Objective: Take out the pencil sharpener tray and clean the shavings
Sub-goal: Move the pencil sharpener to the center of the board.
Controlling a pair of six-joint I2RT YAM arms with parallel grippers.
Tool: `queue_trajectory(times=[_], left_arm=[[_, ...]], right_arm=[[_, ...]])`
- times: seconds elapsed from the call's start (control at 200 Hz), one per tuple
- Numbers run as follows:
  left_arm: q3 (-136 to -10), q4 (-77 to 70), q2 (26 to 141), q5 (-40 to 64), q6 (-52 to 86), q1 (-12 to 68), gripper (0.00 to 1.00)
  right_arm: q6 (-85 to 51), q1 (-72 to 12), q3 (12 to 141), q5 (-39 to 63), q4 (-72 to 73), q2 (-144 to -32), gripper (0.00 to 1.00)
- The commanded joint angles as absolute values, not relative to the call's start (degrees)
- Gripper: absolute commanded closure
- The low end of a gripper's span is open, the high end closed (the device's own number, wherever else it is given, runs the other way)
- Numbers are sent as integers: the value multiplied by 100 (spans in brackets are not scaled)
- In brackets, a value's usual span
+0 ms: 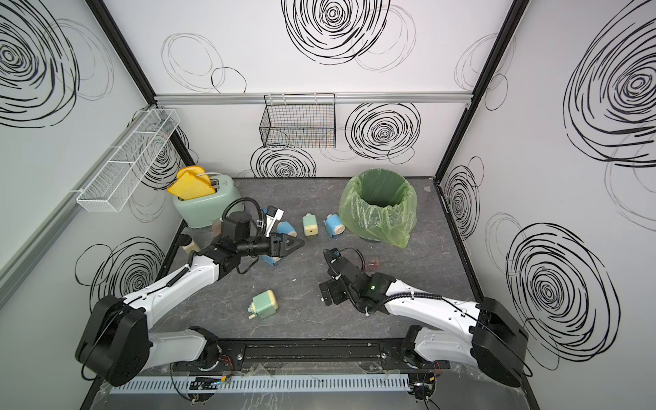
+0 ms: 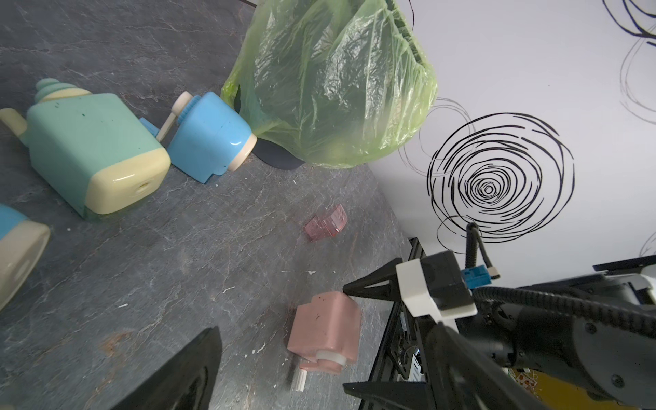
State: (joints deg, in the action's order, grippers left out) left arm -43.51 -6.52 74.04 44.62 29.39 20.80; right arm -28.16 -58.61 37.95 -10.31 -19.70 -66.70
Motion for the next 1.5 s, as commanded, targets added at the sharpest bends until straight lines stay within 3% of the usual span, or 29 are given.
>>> queue_trajectory(times=[0.0, 0.43, 0.775, 0.87, 1.121, 1.336, 1.496], left_arm=[[-4289, -907, 7250, 4634, 2870, 1957, 3], [-4219, -1029, 7250, 4685, 2920, 1919, 3], [-4201, -1044, 7209, 4693, 2919, 1904, 3], [-4192, -1050, 7203, 4711, 2927, 1901, 3], [-4166, -1072, 7139, 4746, 2927, 1881, 3], [-4151, -1117, 7105, 4772, 2954, 1881, 3], [-4157, -1138, 7097, 4787, 2973, 1876, 3]], right_arm=[[-2908, -5918, 3942, -1261, -2182, -6636, 1], [-3024, -5748, 3681, -1432, -1921, -6654, 1], [-2908, -5403, 3551, -871, -1760, -6829, 2], [-2923, -5370, 3508, -718, -1671, -6816, 8], [-3021, -5312, 3487, -351, -1774, -6805, 42], [-3136, -5176, 3407, -517, -1769, -6598, 51], [-2936, -4638, 3367, -634, -1542, -6460, 53]])
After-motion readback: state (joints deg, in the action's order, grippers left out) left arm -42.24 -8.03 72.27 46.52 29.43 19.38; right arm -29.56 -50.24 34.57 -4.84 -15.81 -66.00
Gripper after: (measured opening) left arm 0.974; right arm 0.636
